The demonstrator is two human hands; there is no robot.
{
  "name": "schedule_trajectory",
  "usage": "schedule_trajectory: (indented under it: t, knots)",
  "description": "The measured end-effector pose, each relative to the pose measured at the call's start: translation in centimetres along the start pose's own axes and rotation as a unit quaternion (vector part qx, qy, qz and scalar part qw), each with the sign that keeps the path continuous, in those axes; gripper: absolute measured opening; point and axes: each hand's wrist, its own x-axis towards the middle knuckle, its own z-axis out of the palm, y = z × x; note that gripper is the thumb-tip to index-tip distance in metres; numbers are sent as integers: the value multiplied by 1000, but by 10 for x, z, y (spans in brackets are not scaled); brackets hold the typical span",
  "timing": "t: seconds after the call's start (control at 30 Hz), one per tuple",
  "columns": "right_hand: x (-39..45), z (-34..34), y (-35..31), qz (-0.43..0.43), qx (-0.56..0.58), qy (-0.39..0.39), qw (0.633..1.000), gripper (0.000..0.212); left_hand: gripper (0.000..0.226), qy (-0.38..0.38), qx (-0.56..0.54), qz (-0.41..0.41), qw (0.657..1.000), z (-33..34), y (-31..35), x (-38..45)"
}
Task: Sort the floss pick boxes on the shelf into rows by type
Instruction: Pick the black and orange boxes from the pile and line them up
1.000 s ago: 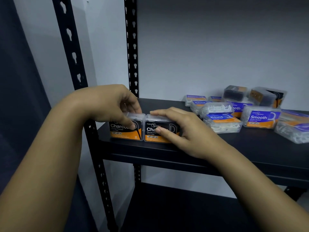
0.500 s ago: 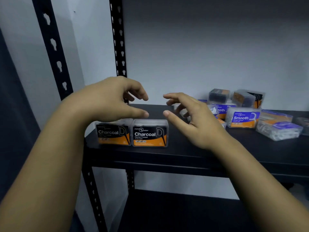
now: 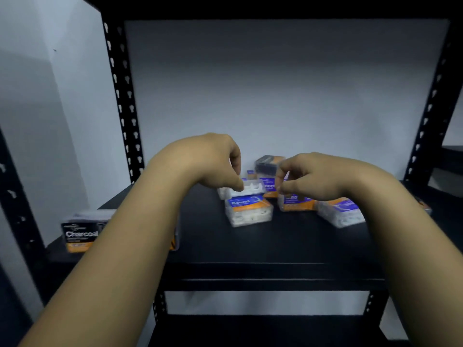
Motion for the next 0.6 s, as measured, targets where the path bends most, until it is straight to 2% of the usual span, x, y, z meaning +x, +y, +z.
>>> schedule_trajectory:
  t: [0.1,0.33,0.5,0.6]
  knots:
    - [0,-11,27,-2,23,12,1000,8,17,-22,15,-4,1000,8,25,24]
    - [18,-35,83,1,14,29,999,8,22,-32,17,-36,999,24,65,72]
    - [44,-49,104,2,2,26,1000,9,26,-18,-28,-75,997,26,78,101]
    - [59,-51,114,-14,15,35,999,10,23,34,-75,-104,991,30,78,116]
